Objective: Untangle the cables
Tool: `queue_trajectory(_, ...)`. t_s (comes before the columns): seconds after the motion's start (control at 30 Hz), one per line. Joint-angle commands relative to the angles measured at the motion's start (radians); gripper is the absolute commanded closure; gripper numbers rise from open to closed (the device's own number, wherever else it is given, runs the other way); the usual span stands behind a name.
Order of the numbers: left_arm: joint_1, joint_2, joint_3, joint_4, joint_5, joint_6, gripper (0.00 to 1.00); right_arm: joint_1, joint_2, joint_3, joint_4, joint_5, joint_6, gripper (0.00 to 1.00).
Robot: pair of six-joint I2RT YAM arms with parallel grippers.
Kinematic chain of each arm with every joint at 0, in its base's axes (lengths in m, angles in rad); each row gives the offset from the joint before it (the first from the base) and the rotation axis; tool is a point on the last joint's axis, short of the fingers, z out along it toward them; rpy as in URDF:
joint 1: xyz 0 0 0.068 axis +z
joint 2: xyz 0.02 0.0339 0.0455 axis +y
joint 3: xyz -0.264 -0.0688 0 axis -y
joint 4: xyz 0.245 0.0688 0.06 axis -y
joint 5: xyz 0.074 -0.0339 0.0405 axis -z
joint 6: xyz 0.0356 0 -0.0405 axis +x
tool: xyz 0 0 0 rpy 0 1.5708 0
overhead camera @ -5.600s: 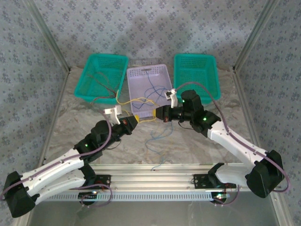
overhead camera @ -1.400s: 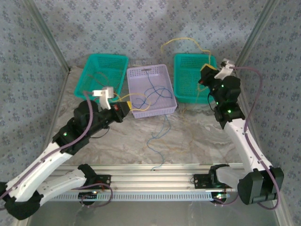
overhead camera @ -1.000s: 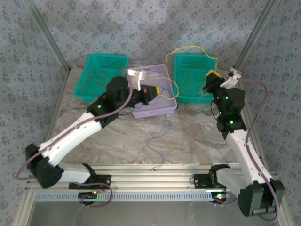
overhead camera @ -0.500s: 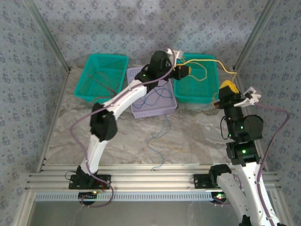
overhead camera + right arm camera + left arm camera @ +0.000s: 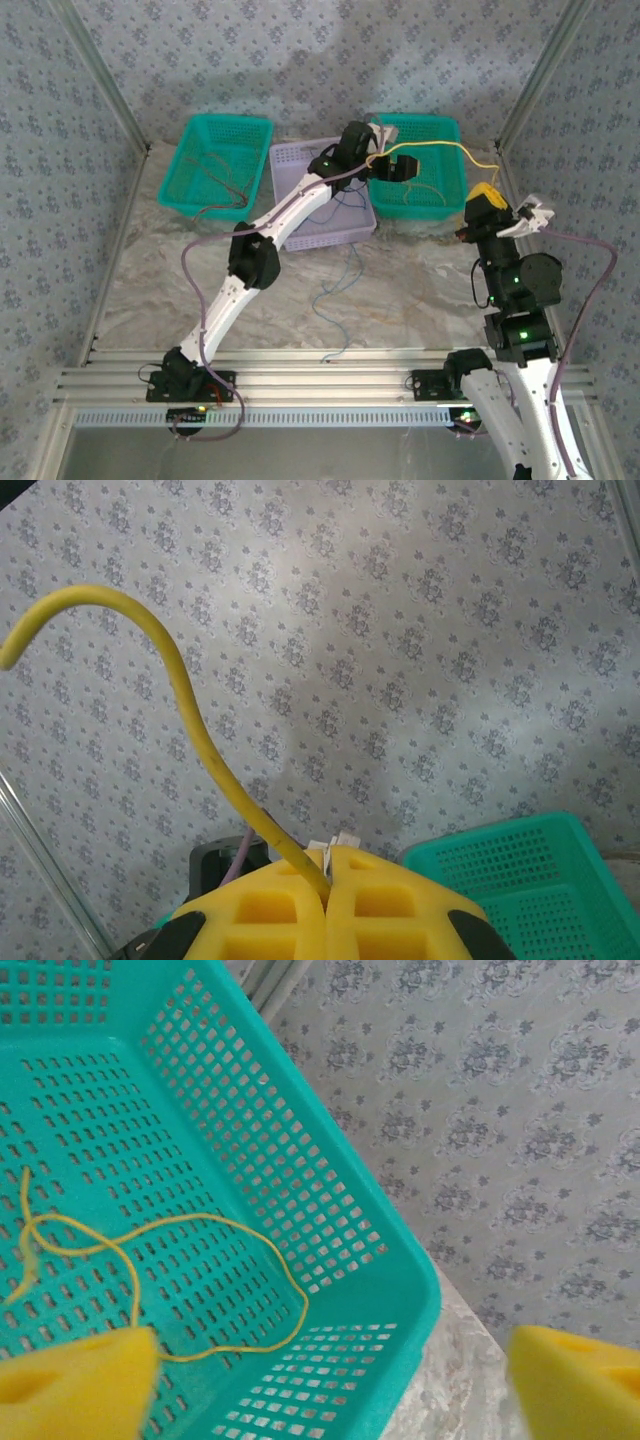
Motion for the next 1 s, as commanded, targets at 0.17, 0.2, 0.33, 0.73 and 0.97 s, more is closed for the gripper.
queue_trajectory(0.17,-0.067,-0.4,-0.291,-0.001,0.118,0.125,0.0,0.005,0.094,0.064,0.022,0.039,0.043,1.0)
queue_trajectory(0.2,-0.078,-0.471,-0.407,0.063,0.121,0.135,0.0,0.004,0.108,0.078,0.02,0.044,0.048,1.0)
queue_trajectory(0.33,-0.095,-0.692,-0.825,0.29,0.16,0.148,0.0,0.0,0.153,0.129,0.016,0.049,0.076,1.0)
queue_trajectory(0.73,-0.244,-0.761,-1.034,0.109,0.039,0.504,0.0,-0.005,0.242,0.277,-0.076,-0.081,0.184,1.0)
queue_trajectory(0.97,-0.275,-0.696,-0.996,0.104,-0.007,0.537,0.0,-0.005,0.231,0.316,-0.104,-0.128,0.232,1.0)
